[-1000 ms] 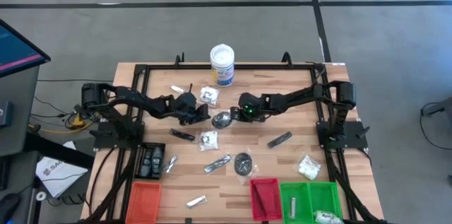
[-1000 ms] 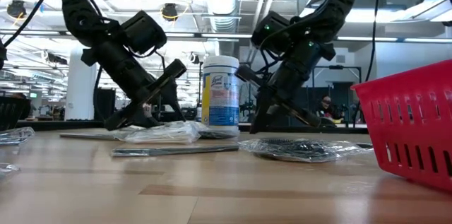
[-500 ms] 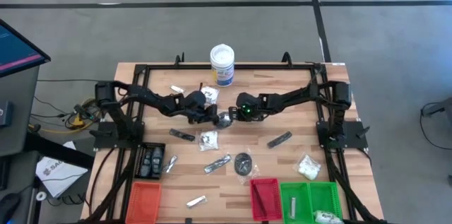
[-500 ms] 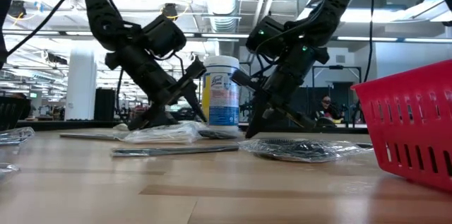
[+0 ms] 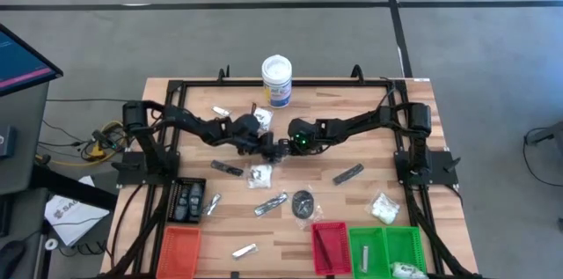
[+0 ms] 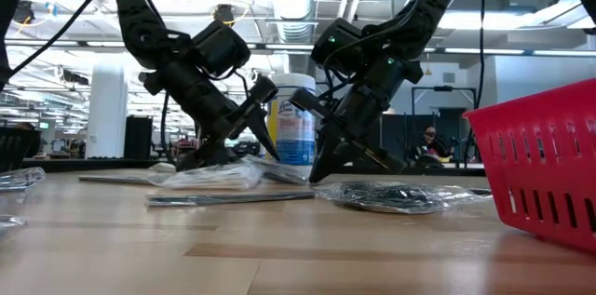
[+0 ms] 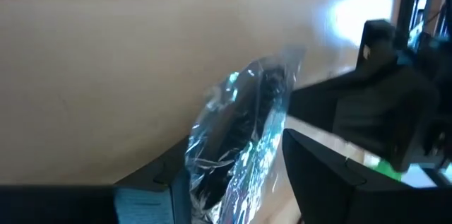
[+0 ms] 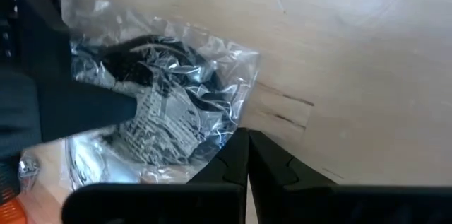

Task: Pick & Place Travel size toiletries
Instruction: Put the black hairbrush into the orange bin

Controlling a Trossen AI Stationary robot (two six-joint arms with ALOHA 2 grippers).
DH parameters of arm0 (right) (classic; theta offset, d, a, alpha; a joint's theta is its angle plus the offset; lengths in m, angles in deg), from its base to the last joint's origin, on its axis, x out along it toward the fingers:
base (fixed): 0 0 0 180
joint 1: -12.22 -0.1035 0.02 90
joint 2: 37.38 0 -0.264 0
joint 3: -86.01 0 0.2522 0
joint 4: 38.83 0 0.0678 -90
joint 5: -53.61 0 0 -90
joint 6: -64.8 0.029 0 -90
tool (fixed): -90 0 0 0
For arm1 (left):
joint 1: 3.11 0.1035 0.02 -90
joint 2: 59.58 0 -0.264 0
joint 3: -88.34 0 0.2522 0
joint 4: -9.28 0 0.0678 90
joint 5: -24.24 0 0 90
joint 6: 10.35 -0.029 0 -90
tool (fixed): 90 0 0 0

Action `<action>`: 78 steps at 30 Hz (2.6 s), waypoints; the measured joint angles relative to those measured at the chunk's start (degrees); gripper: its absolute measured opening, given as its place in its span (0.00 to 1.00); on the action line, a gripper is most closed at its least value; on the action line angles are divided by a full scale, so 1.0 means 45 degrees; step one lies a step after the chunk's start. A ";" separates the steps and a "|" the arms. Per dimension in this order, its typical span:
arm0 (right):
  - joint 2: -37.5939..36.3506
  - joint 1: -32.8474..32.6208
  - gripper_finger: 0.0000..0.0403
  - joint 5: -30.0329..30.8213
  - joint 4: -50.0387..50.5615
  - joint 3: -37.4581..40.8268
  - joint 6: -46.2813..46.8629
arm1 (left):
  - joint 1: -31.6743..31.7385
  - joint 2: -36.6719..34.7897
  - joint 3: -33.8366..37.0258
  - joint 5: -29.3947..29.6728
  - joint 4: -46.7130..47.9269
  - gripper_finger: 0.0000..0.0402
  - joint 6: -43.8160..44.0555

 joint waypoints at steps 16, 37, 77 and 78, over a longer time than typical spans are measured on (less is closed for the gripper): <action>0.0005 0.0013 0.00 -0.0071 0.0008 0.0000 -0.0395 | -0.0083 0.0002 0.0010 -0.0365 -0.1713 0.32 -0.0028; 0.0007 0.0010 0.00 -0.0155 0.0019 0.0000 -0.0406 | -0.0083 -0.0029 0.0010 -0.1037 -0.1889 0.30 0.0030; -0.0657 -0.0031 0.00 -0.0931 0.0069 0.0049 -0.0952 | -0.0054 -0.2131 0.0009 -0.1015 -0.0592 0.01 -0.0273; -0.0900 -0.0029 0.00 -0.0957 0.0099 0.0044 -0.1072 | -0.0054 -0.2598 0.0006 -0.0855 -0.0111 0.01 -0.0327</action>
